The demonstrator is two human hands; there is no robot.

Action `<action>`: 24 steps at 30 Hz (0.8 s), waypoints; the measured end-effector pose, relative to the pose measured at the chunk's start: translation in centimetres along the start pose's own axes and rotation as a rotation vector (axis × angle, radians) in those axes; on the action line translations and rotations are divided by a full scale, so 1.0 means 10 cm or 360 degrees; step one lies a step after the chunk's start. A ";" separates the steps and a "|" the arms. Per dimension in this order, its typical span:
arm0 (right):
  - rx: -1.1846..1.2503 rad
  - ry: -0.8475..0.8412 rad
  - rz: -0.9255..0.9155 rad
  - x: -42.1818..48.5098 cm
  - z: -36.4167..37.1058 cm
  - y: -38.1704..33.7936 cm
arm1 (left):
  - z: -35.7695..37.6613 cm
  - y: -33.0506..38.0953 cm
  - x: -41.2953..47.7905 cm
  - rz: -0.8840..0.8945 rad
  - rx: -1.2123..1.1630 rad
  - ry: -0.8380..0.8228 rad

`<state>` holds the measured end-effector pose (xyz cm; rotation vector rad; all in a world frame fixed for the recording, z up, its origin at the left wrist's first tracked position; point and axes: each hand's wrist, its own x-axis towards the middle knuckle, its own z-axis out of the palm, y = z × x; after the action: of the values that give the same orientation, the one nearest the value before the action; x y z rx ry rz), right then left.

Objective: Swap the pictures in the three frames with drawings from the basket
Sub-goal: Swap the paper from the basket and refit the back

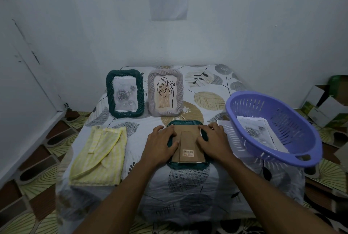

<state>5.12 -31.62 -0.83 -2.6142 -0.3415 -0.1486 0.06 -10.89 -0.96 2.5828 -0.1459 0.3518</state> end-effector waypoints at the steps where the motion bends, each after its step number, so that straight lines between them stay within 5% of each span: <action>1: 0.0002 -0.0005 0.0002 0.00 0.00 0.00 | 0.00 0.00 0.00 0.0001 -0.0005 -0.0004; 24: 0.0175 -0.0012 -0.0006 0.00 -0.03 0.03 | -0.09 0.09 -0.07 -0.0084 -0.0120 -0.0012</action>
<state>5.14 -32.05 -0.68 -2.5063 -0.3472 -0.1179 -0.97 -11.20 0.04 2.5088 -0.0919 0.3114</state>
